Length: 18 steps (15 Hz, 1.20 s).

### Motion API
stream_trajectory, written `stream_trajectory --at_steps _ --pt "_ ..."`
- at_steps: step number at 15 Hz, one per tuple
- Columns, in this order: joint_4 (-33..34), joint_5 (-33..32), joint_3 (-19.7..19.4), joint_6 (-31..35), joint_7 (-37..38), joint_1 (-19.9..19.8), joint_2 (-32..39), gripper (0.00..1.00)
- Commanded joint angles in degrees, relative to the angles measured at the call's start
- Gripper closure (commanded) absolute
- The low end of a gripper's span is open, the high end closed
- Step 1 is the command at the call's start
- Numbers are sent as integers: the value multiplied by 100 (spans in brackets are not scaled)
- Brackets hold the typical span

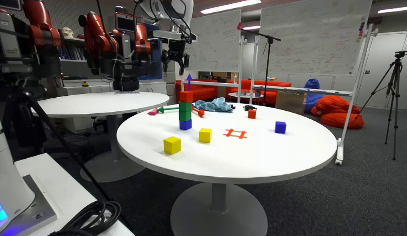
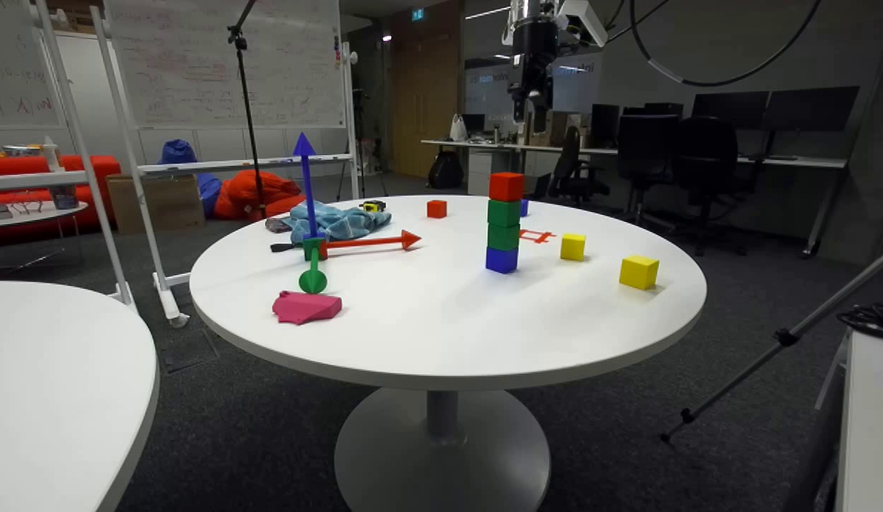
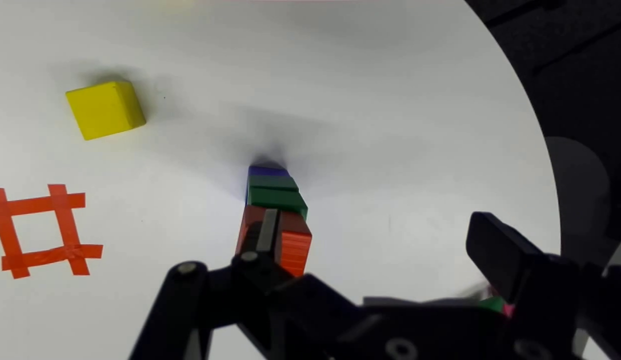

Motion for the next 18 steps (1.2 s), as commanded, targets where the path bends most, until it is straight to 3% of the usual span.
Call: stream_trajectory --at_steps 1,11,18 --pt "-65 21 -10 117 2 12 -39 0" --pt "-195 85 -85 696 1779 193 -52 0" --pt "-157 -225 -212 659 1923 210 373 0"
